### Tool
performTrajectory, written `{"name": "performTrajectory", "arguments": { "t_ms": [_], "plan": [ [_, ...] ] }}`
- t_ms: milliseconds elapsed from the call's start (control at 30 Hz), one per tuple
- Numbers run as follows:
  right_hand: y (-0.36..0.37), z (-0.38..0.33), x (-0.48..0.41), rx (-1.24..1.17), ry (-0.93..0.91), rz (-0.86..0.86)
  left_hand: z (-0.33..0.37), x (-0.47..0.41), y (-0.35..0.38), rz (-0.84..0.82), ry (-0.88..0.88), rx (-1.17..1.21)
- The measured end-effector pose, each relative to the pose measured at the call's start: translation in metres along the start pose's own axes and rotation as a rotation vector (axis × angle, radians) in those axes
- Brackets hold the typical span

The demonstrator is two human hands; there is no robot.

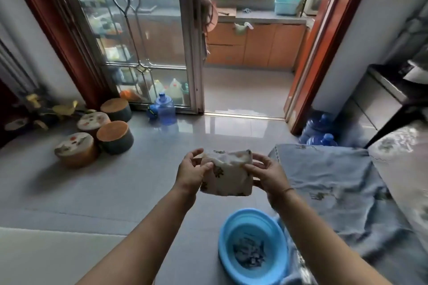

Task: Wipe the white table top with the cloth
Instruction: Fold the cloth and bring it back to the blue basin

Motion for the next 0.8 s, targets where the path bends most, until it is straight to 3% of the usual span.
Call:
{"name": "performTrajectory", "arguments": {
  "t_ms": [333,533,800],
  "plan": [
    [-0.129,0.131,0.019,0.108,0.099,0.237,-0.151,0.015,0.091,-0.173,-0.168,-0.17],
    [-0.182,0.229,0.026,0.236,0.18,0.203,-0.261,0.022,0.12,-0.218,-0.271,-0.255],
    [-0.221,0.366,0.02,0.543,0.267,0.088,-0.418,0.003,0.131,-0.28,-0.261,-0.551]
  ]
}}
Point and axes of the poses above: each hand's wrist, its own x-axis away from the middle knuckle, its own y-axis out of the palm, z = x × y, the point moved 1 cm from there along -x, towards the middle knuckle, and after that the axes turned 4 degrees about -x, right-handed, at the moved point
